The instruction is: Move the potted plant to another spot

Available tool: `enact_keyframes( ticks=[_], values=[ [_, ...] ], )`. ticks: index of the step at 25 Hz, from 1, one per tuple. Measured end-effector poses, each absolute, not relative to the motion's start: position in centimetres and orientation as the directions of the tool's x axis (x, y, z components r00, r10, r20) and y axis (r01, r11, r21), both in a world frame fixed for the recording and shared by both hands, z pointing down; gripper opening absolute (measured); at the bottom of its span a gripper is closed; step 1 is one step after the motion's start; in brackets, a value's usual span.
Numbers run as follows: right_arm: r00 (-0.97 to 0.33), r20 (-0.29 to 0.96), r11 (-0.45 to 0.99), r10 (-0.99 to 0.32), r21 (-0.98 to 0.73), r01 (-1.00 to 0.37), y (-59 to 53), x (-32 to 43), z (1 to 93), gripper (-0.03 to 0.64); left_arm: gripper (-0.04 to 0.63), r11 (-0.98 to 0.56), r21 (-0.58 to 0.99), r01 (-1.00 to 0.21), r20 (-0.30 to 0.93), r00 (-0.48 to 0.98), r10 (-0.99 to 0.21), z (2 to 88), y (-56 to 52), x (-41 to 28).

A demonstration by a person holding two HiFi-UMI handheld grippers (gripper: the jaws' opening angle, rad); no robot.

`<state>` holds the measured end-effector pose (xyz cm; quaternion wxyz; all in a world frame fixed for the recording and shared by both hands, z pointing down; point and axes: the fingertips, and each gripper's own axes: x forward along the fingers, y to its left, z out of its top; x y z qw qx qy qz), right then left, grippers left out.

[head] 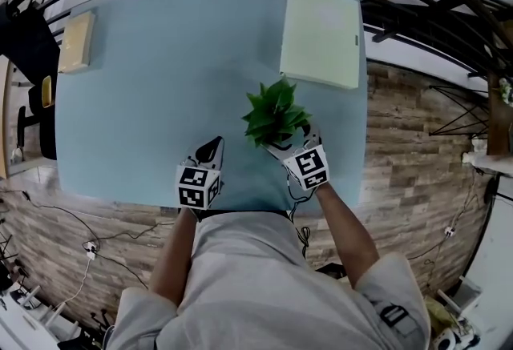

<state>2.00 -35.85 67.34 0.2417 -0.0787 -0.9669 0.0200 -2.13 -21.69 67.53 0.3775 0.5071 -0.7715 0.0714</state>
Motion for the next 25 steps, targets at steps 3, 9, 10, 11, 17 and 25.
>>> enact_keyframes(
  ticks=[3,9,10,11,17,25],
  values=[
    [-0.873,0.463,0.988,0.154,-0.066,0.139,-35.9,2.3,67.3,0.529,0.011,0.466,0.275,-0.841,0.654,-0.192,-0.731,67.6,-22.0,-2.0],
    [-0.861,0.489,0.99,0.143,-0.06,0.13,-35.8,3.0,67.9,0.531,0.011,0.45,0.279,-0.849,0.654,-0.175,-0.736,67.6,-22.3,-2.0],
    [-0.864,0.483,0.99,0.142,-0.06,0.129,-35.8,3.1,67.8,0.531,0.011,0.447,0.279,-0.85,0.655,-0.172,-0.736,67.7,-22.4,-2.0],
    [-0.868,0.477,0.99,0.141,-0.061,0.127,-35.8,3.1,67.7,0.531,0.011,0.445,0.279,-0.851,0.656,-0.169,-0.736,67.8,-22.4,-1.9],
    [-0.865,0.484,0.991,0.132,-0.07,0.113,-36.0,3.7,67.8,0.531,0.011,0.431,0.284,-0.856,0.656,-0.154,-0.739,68.0,-22.9,-1.4],
    [-0.863,0.494,0.993,0.107,-0.089,0.072,-36.3,4.6,68.3,0.531,0.011,0.409,0.286,-0.866,0.657,-0.134,-0.742,67.9,-23.3,-1.4]
  ],
)
